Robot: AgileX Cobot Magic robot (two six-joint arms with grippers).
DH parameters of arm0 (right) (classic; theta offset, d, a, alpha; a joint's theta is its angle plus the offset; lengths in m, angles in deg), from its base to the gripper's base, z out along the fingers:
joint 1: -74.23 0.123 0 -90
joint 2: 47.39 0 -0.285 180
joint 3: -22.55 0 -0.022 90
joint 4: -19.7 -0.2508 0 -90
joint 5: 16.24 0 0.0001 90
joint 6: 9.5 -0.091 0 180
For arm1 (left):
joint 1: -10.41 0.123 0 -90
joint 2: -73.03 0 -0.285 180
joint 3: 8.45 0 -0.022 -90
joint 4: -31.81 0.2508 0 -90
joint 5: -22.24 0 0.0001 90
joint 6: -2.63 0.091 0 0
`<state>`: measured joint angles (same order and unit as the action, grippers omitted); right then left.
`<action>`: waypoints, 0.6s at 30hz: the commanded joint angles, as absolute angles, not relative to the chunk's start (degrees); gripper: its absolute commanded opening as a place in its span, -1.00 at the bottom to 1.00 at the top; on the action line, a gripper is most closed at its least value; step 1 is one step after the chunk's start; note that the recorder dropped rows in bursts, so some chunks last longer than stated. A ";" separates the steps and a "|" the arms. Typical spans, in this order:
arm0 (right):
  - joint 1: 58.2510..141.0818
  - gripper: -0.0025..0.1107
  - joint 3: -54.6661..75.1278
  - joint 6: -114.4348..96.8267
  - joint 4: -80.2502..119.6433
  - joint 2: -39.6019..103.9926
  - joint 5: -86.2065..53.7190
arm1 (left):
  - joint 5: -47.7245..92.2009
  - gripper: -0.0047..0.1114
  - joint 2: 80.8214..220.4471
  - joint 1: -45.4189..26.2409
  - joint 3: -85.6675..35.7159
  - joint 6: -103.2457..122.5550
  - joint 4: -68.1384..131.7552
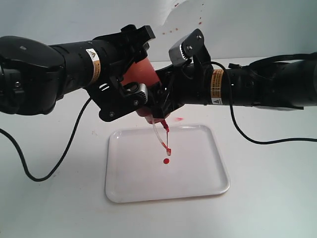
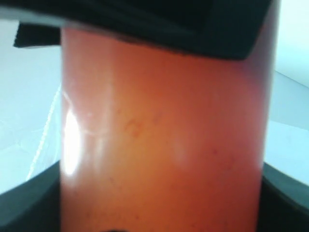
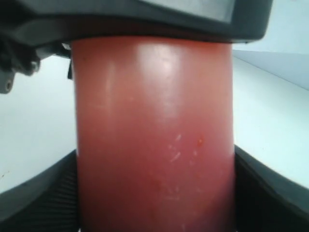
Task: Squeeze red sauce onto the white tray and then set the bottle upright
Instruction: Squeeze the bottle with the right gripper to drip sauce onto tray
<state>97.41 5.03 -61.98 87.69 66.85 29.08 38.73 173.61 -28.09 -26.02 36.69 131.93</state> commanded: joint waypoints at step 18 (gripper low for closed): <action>97.12 0.86 5.42 -61.97 86.83 67.12 32.16 | 39.06 -0.92 173.10 -28.48 -25.39 36.08 131.76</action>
